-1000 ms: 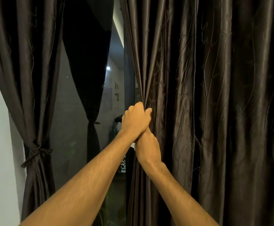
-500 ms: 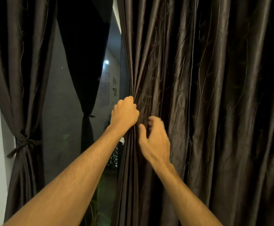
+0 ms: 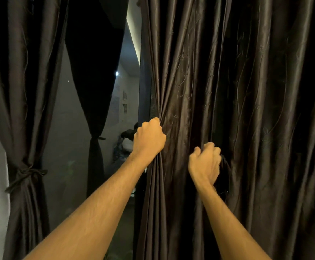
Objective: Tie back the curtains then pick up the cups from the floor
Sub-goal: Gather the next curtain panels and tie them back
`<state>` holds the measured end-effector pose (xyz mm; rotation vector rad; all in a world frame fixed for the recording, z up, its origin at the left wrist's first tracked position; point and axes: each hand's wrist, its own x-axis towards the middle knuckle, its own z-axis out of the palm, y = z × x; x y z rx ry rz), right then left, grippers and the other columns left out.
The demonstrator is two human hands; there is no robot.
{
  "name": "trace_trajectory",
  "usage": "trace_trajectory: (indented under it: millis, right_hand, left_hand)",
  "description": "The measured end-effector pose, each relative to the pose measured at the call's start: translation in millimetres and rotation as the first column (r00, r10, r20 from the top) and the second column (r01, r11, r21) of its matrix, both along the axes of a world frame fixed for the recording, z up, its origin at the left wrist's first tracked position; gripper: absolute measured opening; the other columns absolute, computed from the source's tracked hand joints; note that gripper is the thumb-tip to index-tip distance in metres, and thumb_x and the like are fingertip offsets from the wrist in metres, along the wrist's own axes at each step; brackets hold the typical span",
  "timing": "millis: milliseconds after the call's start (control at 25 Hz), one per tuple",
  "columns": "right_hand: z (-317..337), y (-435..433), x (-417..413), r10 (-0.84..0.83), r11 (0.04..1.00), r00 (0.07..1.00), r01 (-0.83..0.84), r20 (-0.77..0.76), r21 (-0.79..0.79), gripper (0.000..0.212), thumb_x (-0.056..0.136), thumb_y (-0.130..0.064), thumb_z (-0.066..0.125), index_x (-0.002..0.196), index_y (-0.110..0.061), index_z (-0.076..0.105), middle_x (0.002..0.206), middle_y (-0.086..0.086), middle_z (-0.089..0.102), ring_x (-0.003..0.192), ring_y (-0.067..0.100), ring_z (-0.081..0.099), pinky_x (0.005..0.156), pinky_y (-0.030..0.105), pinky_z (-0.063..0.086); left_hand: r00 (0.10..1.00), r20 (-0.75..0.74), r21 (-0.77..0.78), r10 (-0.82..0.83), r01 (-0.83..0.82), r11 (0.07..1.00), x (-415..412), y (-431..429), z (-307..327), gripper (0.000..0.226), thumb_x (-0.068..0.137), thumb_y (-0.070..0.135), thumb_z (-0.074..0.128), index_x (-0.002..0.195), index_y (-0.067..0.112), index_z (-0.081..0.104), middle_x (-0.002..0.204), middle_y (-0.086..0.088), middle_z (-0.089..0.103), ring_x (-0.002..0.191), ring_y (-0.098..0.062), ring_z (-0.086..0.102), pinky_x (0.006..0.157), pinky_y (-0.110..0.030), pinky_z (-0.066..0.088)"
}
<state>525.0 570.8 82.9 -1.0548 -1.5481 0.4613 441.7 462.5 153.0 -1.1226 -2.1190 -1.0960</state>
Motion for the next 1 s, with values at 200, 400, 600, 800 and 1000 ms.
trace_trajectory:
  millis: [200, 400, 600, 800, 1000]
  right_hand:
    - [-2, -46, -18, 0.311, 0.943, 0.949, -0.315, 0.052, 0.111, 0.007, 0.101, -0.026, 0.047, 0.106, -0.021, 0.046, 0.108, 0.001, 0.056, 0.092, 0.018, 0.060, 0.079, 0.044, 0.055]
    - [-3, -64, -29, 0.525, 0.844, 0.851, -0.522, 0.012, 0.125, 0.021, 0.097, -0.019, 0.050, 0.117, -0.026, 0.048, 0.094, -0.004, 0.068, 0.085, 0.013, 0.067, 0.074, 0.040, 0.057]
    - [-5, -62, -31, 0.510, 0.845, 0.844, -0.528, 0.164, 0.087, 0.019, 0.095, -0.014, 0.059, 0.111, -0.006, 0.063, 0.092, 0.000, 0.066, 0.084, 0.013, 0.064, 0.071, 0.028, 0.049]
    - [1, -70, -22, 0.532, 0.839, 0.836, -0.542, 0.130, 0.050, 0.029, 0.093, -0.027, 0.056, 0.120, -0.014, 0.057, 0.102, 0.000, 0.067, 0.090, 0.014, 0.065, 0.081, 0.038, 0.056]
    - [-14, -77, -22, 0.578, 0.815, 0.803, -0.574, 0.144, -0.077, 0.074, 0.085, -0.042, 0.065, 0.146, -0.012, 0.035, 0.133, 0.003, 0.056, 0.121, 0.019, 0.056, 0.099, 0.028, 0.044]
  left_hand:
    - [0.999, 0.042, 0.028, -0.035, 0.033, 0.999, 10, 7, -1, 0.008, 0.099, 0.015, 0.043, 0.091, 0.012, 0.045, 0.109, -0.016, 0.059, 0.099, -0.036, 0.056, 0.069, -0.037, 0.036]
    - [0.993, 0.080, 0.015, -0.083, 0.082, 0.997, 12, 8, 1, 0.012, 0.096, 0.016, 0.039, 0.084, 0.015, 0.039, 0.106, -0.014, 0.061, 0.096, -0.034, 0.057, 0.071, -0.038, 0.035]
    - [0.984, 0.117, -0.002, -0.137, 0.138, 0.990, 16, 3, 1, 0.026, 0.095, 0.038, 0.039, 0.085, 0.015, 0.044, 0.100, -0.009, 0.058, 0.091, -0.030, 0.052, 0.075, -0.039, 0.036]
    - [0.996, 0.052, -0.060, -0.076, 0.079, 0.995, 19, -3, 4, 0.011, 0.098, 0.019, 0.037, 0.092, 0.014, 0.044, 0.116, -0.016, 0.058, 0.105, -0.035, 0.053, 0.074, -0.037, 0.032]
    - [0.999, 0.023, -0.107, -0.036, 0.038, 0.994, 32, 2, 5, 0.020, 0.099, 0.016, 0.036, 0.110, 0.005, 0.049, 0.118, -0.017, 0.057, 0.106, -0.034, 0.053, 0.075, -0.037, 0.032]
